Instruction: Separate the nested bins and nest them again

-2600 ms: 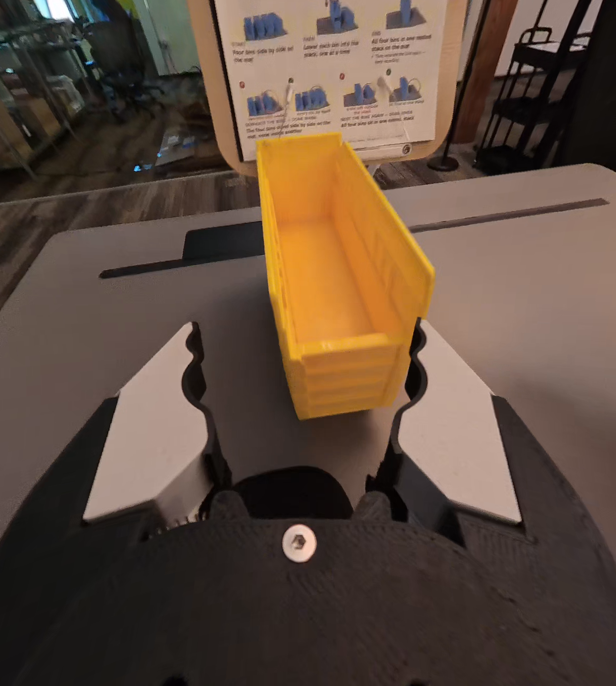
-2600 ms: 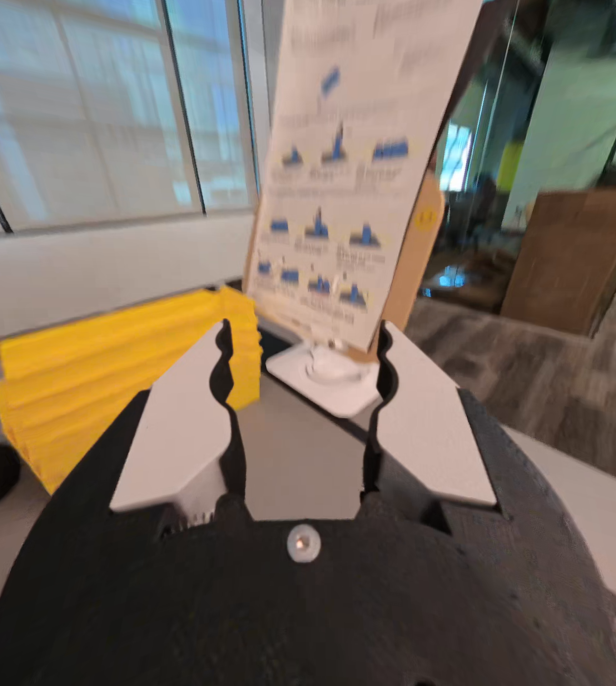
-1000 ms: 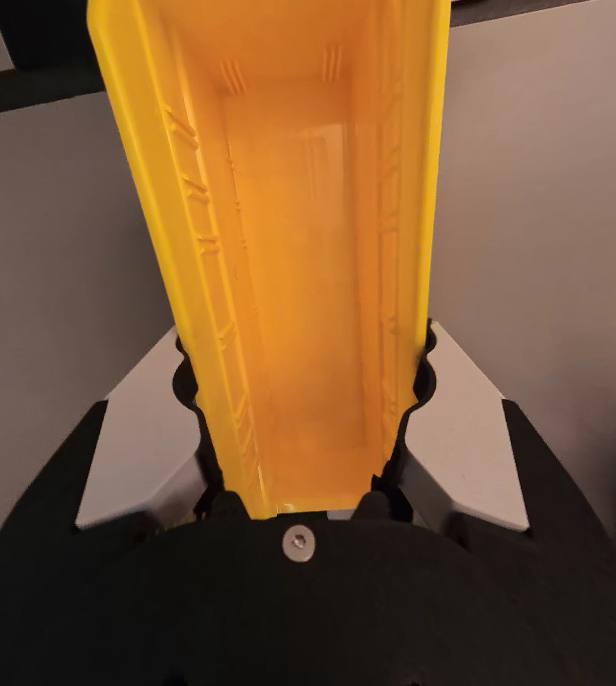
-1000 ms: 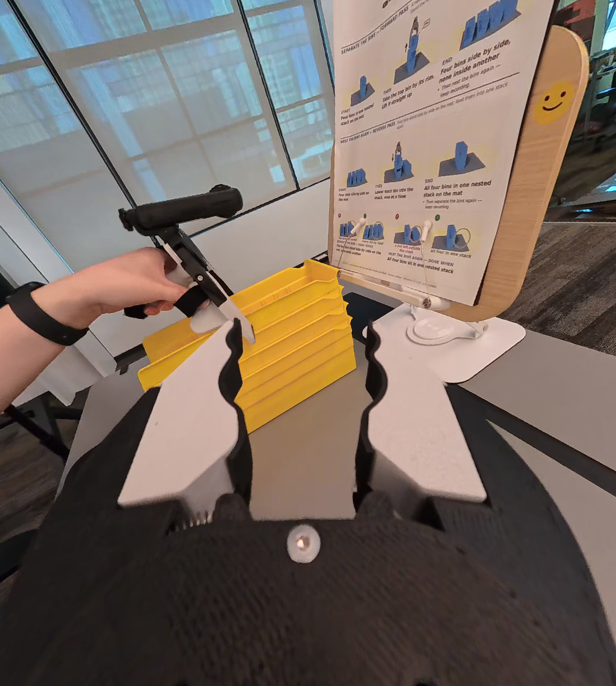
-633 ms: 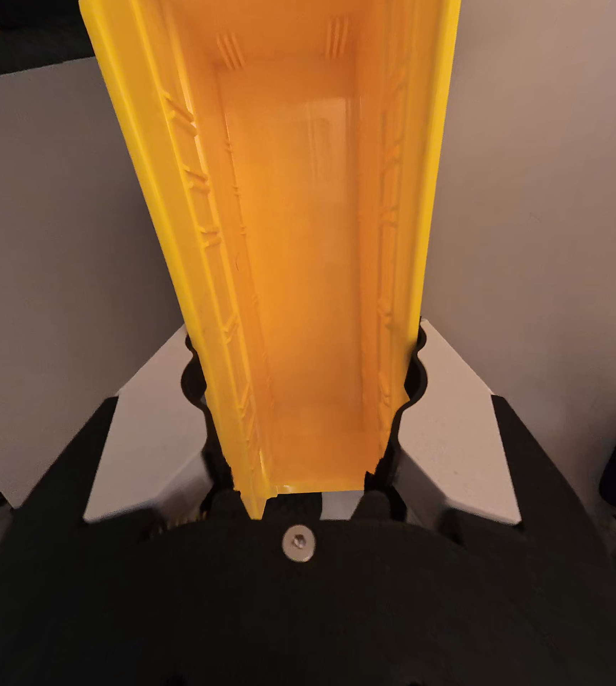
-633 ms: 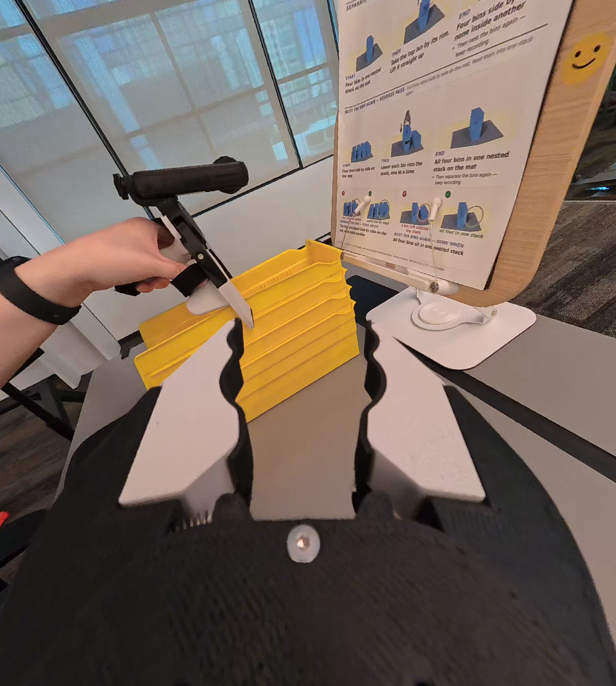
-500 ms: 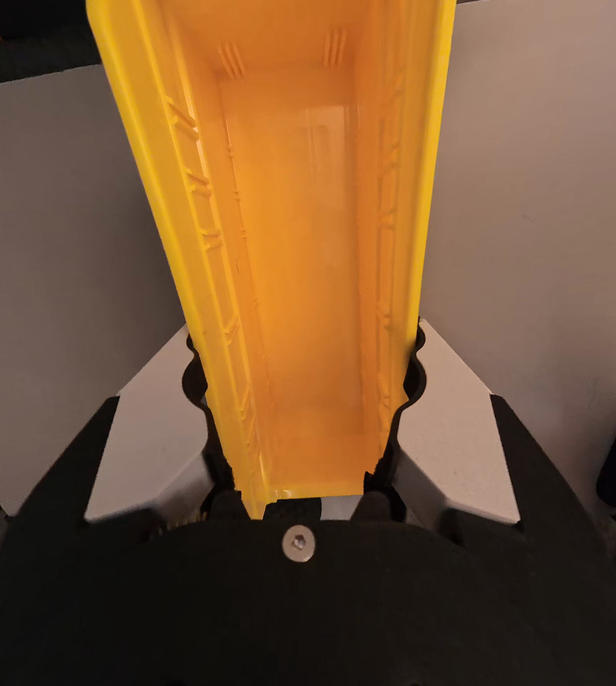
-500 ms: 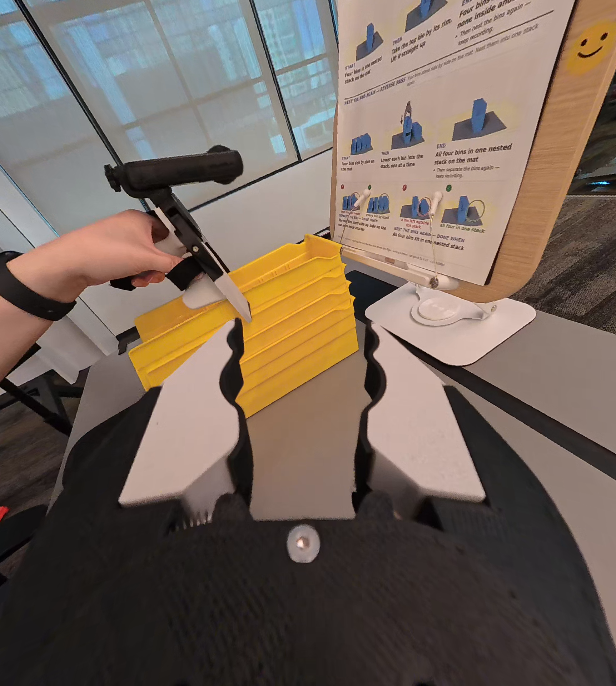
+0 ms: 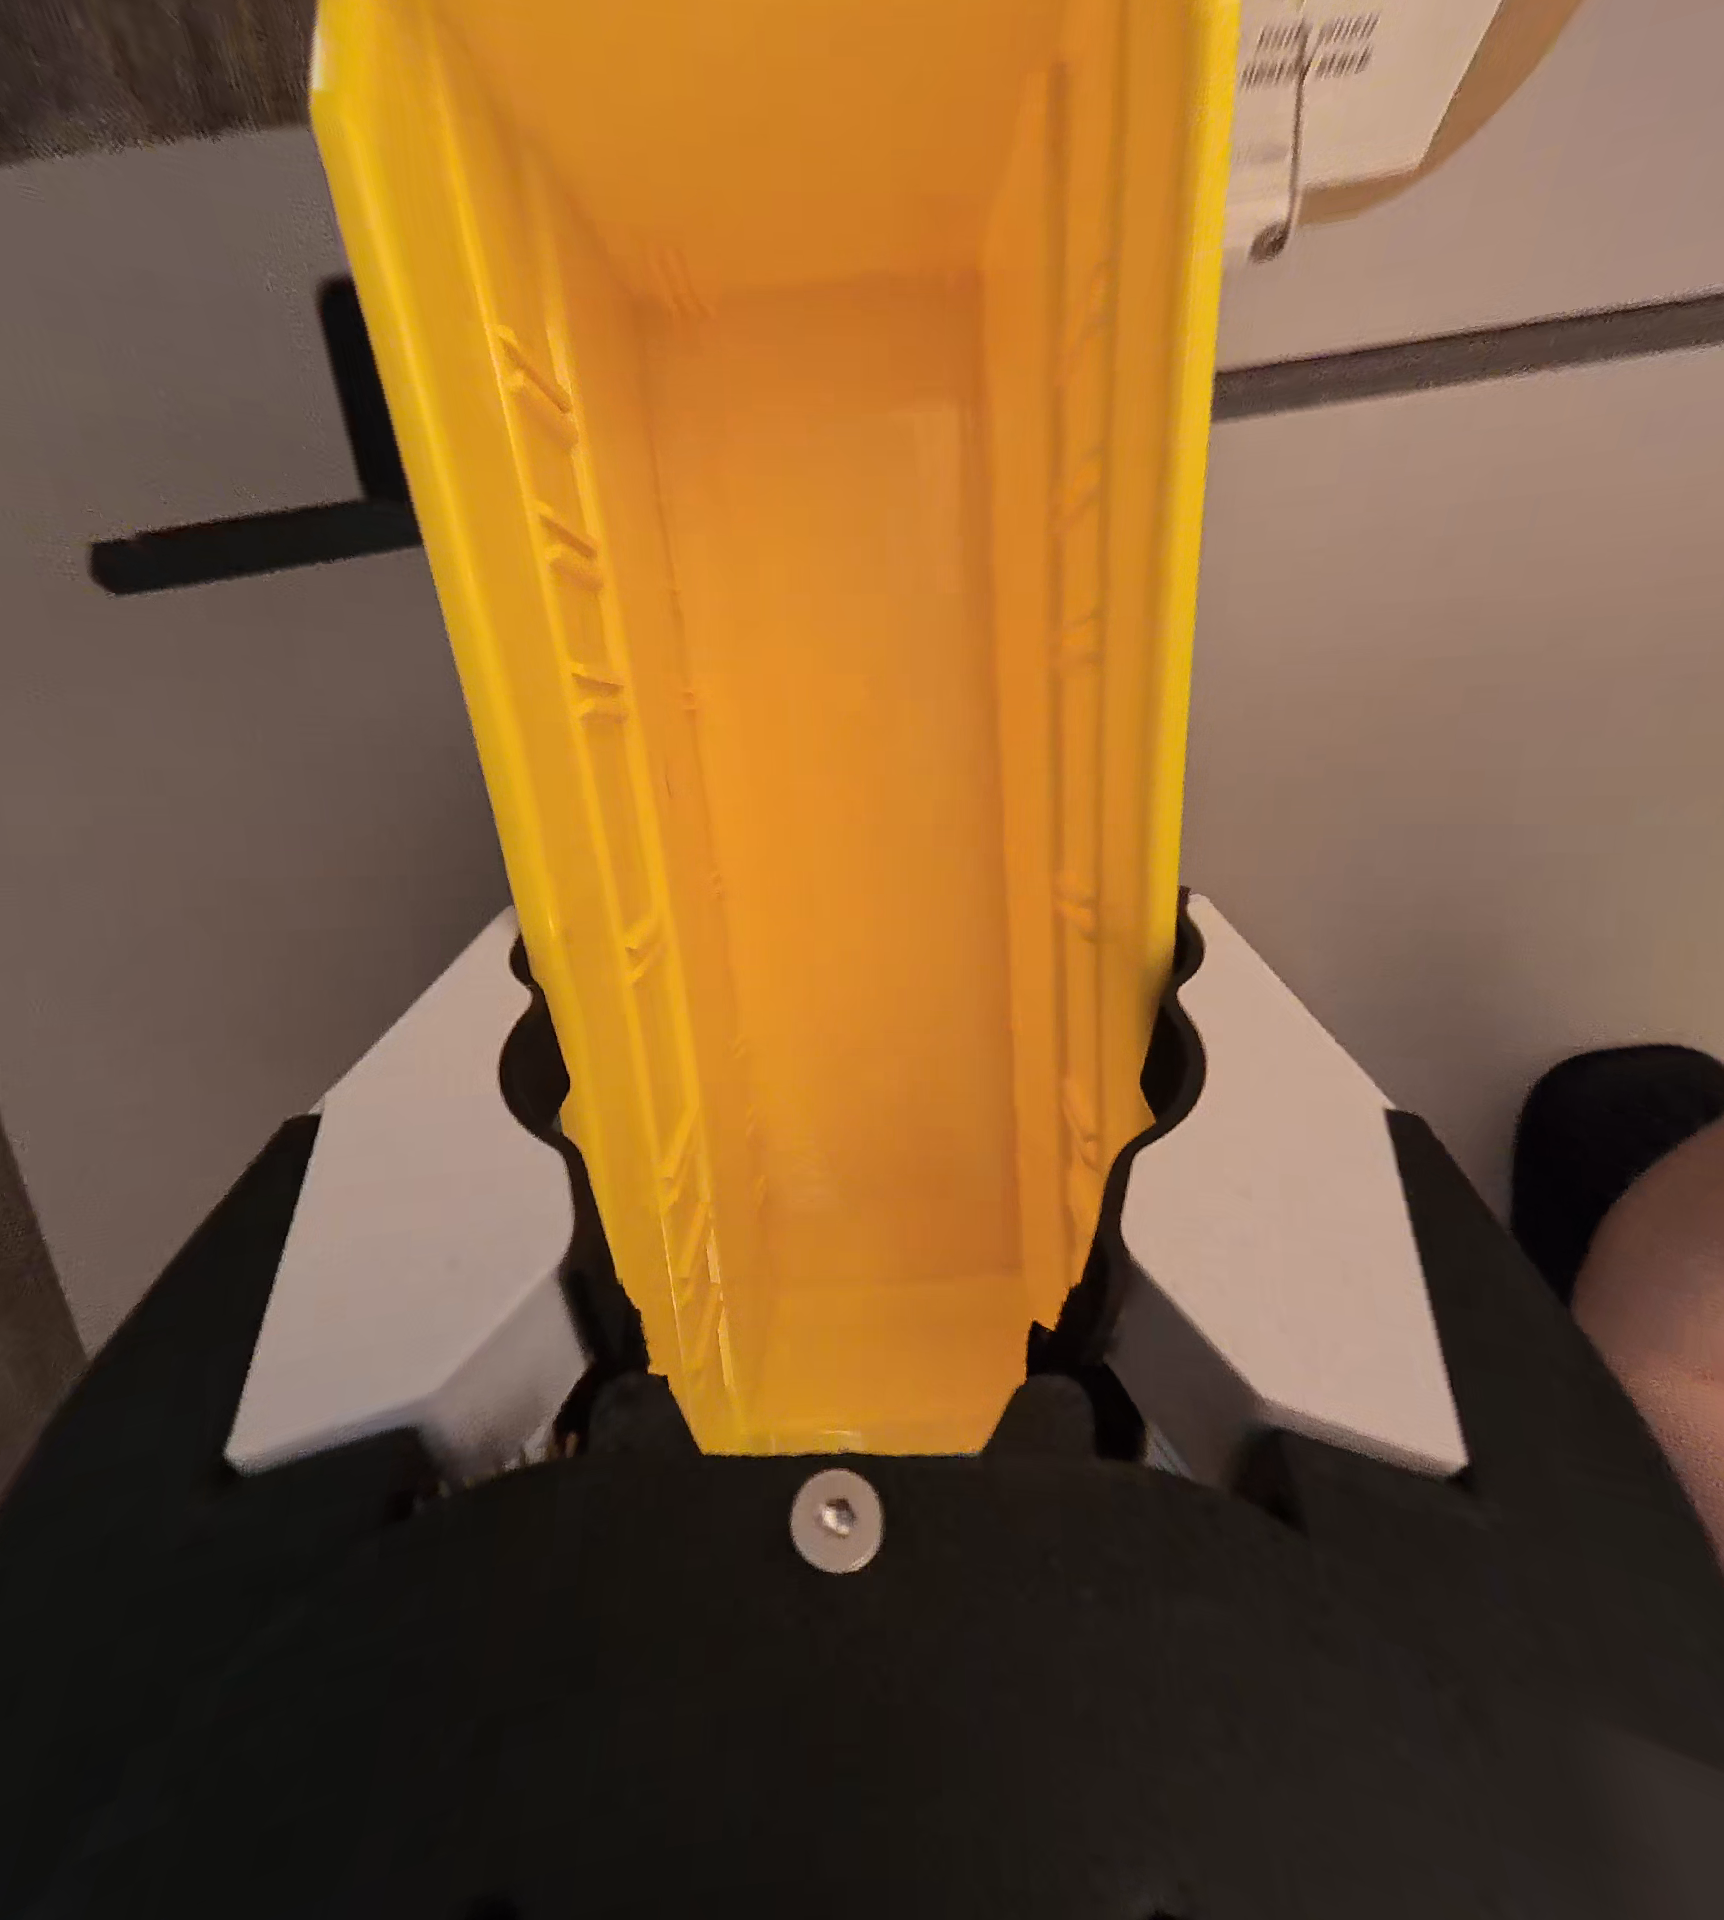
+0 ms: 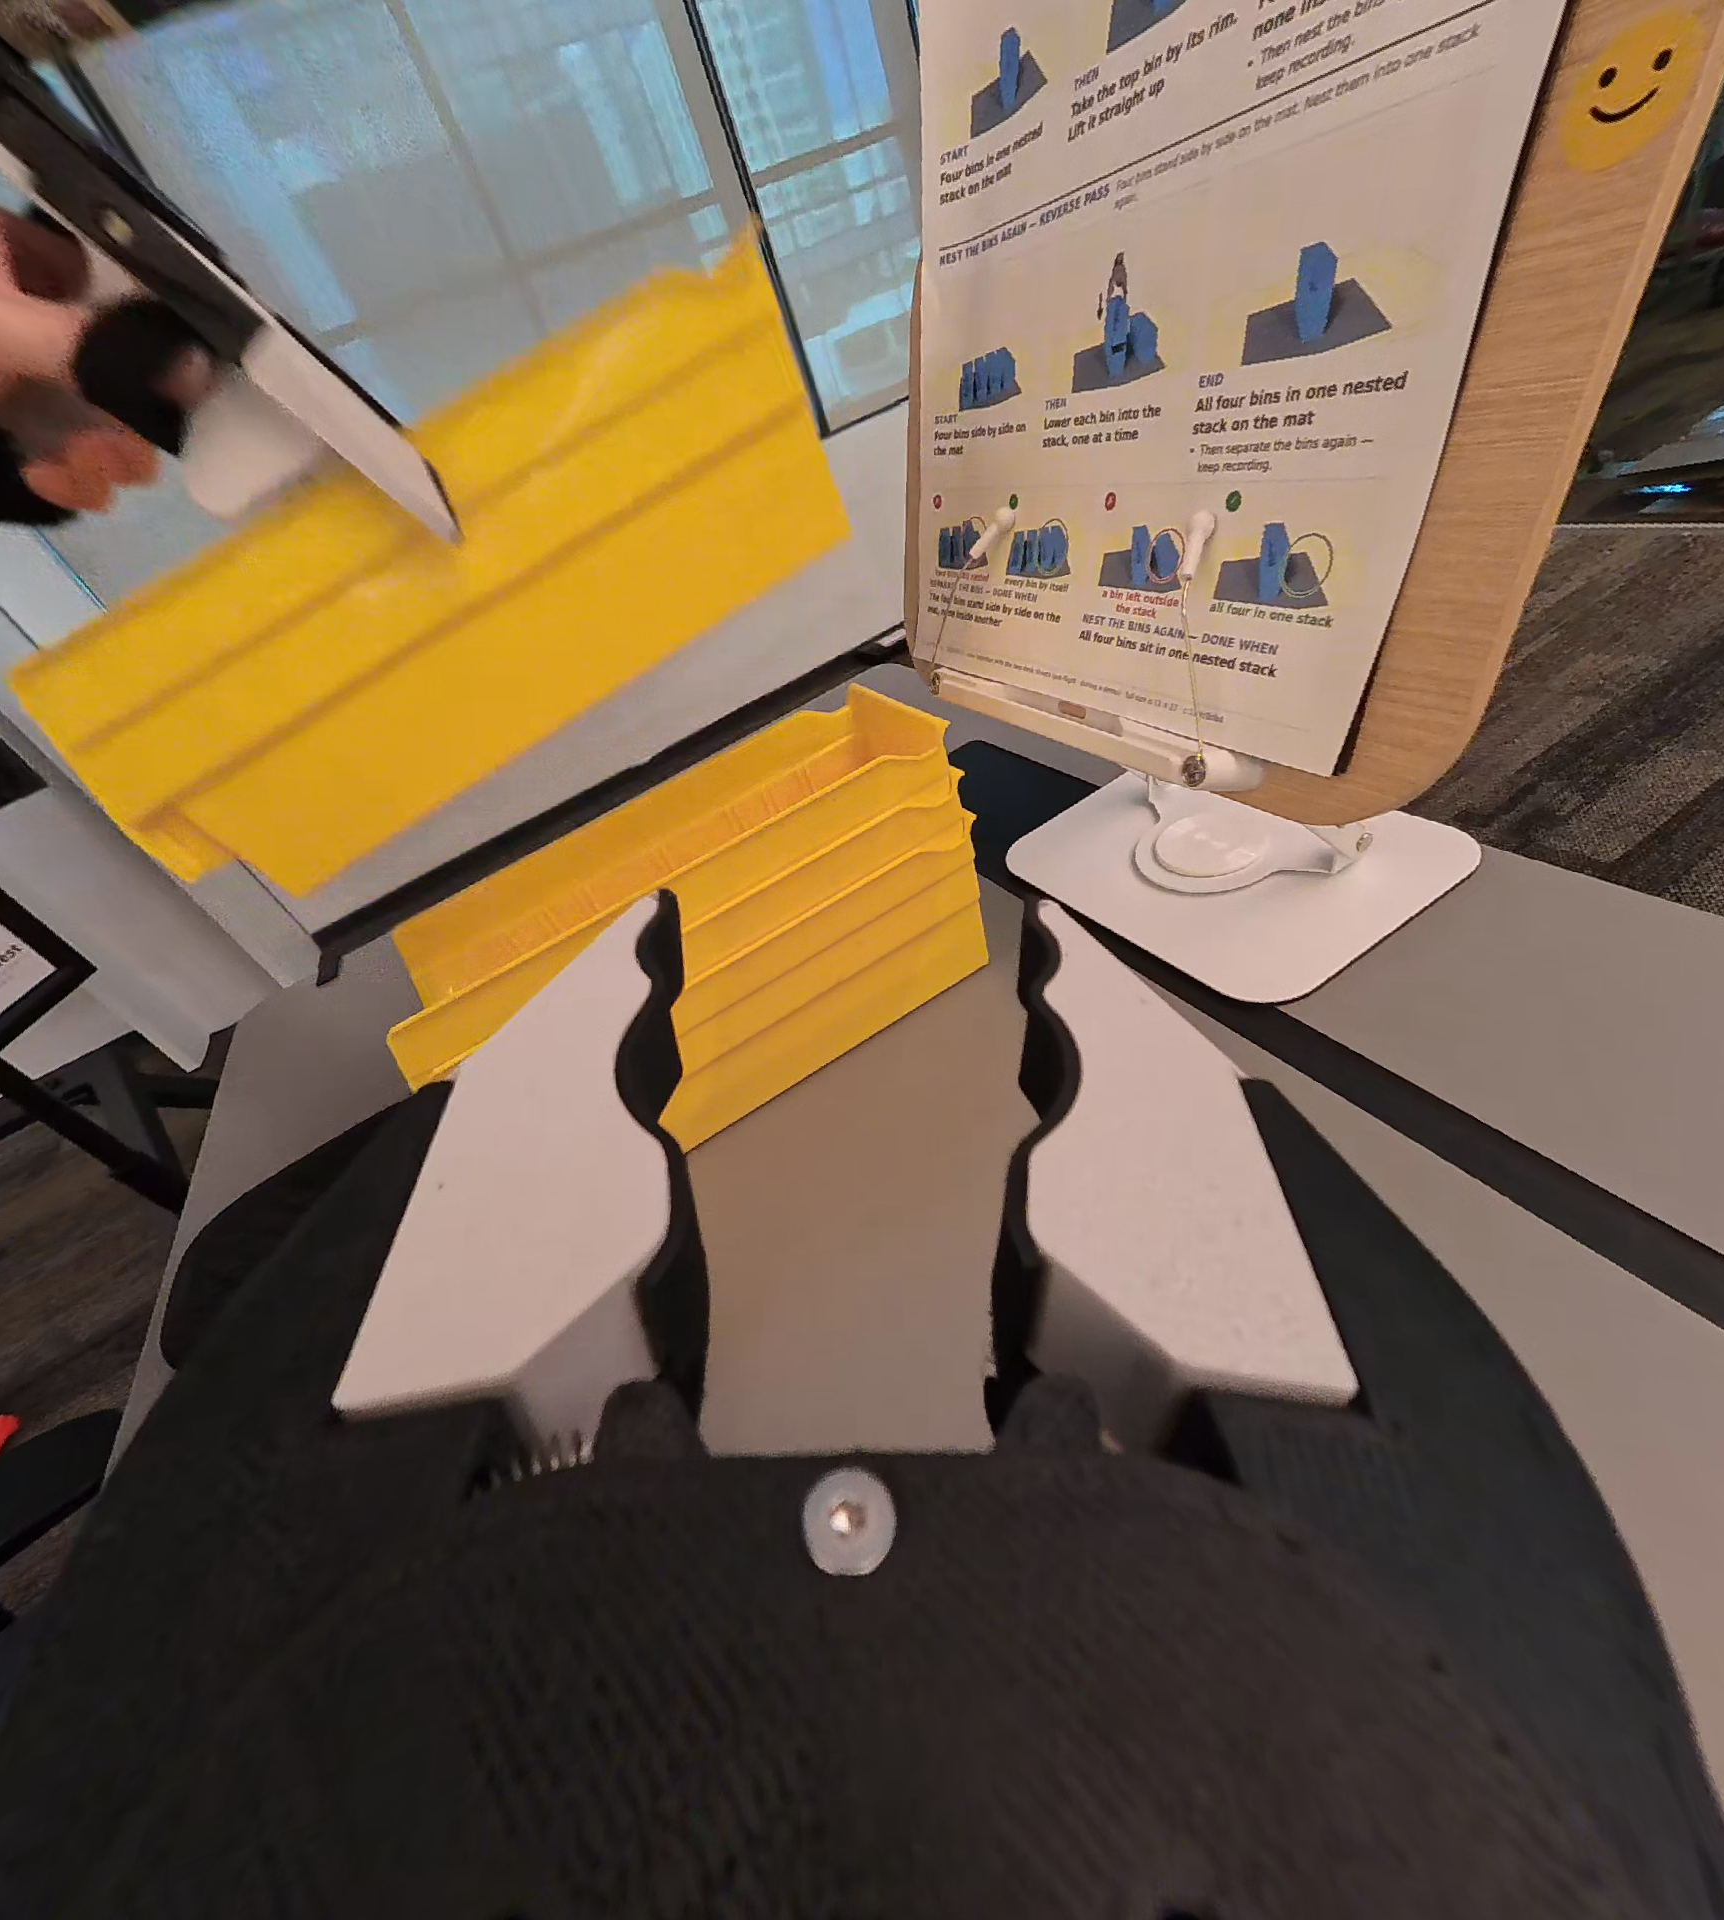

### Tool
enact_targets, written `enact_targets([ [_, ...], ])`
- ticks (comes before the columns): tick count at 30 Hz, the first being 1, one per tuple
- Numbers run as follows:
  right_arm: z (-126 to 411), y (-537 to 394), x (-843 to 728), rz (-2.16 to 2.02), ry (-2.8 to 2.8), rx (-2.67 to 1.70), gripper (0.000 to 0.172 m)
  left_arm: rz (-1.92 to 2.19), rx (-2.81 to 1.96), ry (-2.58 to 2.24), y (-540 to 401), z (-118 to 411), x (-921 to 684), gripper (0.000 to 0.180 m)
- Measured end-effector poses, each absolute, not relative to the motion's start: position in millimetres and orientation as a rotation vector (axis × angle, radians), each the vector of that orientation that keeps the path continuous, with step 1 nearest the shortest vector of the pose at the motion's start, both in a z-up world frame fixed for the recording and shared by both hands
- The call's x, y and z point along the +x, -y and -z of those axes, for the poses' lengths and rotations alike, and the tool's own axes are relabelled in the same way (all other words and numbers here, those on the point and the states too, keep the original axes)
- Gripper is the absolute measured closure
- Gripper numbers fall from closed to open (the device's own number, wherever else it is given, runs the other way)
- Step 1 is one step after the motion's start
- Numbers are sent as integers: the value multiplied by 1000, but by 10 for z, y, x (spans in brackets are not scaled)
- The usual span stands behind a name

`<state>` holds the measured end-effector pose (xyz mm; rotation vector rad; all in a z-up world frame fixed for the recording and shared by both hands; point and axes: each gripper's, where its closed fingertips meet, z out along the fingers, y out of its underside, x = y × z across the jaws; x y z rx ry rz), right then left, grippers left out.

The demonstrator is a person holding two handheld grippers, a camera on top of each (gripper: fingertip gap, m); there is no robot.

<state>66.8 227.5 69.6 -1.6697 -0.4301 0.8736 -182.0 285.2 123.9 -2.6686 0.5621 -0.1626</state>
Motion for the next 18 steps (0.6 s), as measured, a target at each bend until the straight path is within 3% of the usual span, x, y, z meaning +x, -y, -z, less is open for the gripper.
enact_targets([
  [4,-657,-2298,700,-865,422,-1683,107,134,-2607,-524,-2868,-1609,-2154,65],
  [7,-645,-2305,716,-856,420,-1688,107,60,-2610,-480,-2945,-1559,-2513,65],
  [18,-593,-2347,689,-835,432,-1702,108,48,-2659,-323,-3377,-206,-3622,68],
])
